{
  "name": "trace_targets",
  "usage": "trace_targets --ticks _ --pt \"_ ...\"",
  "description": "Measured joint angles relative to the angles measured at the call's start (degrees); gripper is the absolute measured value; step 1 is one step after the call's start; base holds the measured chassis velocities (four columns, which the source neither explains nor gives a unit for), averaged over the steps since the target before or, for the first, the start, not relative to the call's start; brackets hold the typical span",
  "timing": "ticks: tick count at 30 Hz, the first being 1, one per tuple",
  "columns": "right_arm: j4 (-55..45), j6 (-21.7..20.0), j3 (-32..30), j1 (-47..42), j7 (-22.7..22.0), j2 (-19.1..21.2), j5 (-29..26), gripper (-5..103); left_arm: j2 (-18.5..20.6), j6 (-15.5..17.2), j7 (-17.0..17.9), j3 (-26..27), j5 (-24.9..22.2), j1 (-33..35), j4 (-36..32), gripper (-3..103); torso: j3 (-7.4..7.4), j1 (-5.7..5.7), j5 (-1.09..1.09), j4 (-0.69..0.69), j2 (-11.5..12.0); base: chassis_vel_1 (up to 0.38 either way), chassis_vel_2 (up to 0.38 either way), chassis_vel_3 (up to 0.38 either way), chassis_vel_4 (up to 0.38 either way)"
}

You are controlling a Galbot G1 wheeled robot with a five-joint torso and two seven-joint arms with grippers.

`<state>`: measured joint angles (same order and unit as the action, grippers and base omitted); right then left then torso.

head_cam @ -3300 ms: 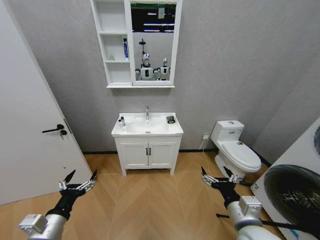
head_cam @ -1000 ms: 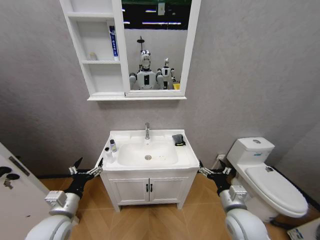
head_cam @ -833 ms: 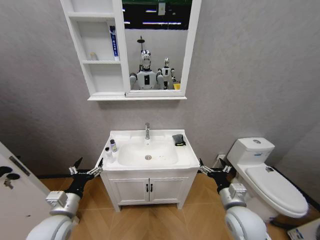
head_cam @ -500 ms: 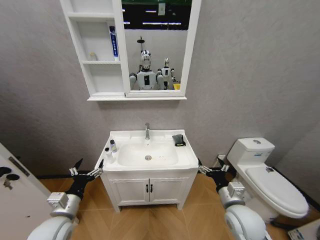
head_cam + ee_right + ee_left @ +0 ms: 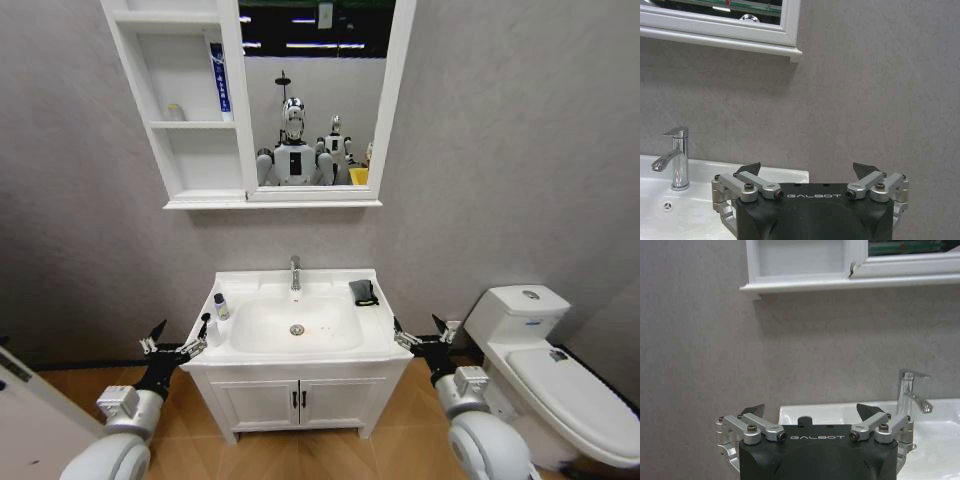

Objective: Move facial cleanser and shampoo from washbasin to cabinet, then wipe washbasin with towel.

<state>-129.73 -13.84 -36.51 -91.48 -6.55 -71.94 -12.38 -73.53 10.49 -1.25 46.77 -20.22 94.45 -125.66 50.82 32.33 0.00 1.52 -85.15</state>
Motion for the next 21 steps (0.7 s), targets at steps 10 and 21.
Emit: trace_targets --ticks 10,21 --pt "1.38 0.29 0.00 1.45 -0.02 -0.27 0.21 100 1.67 0.47 -0.56 -5.70 1.27 -6.29 11.01 100 -0.02 -0.07 0.00 -0.01 -0.03 0.007 -0.003 -0.004 0.004" --pt "2.87 0.72 -0.74 2.87 -0.18 -0.17 -0.07 100 2.01 0.42 2.13 -12.03 2.03 -14.83 20.94 100 -0.01 -0.04 0.00 -0.01 -0.02 0.000 0.000 0.000 0.000"
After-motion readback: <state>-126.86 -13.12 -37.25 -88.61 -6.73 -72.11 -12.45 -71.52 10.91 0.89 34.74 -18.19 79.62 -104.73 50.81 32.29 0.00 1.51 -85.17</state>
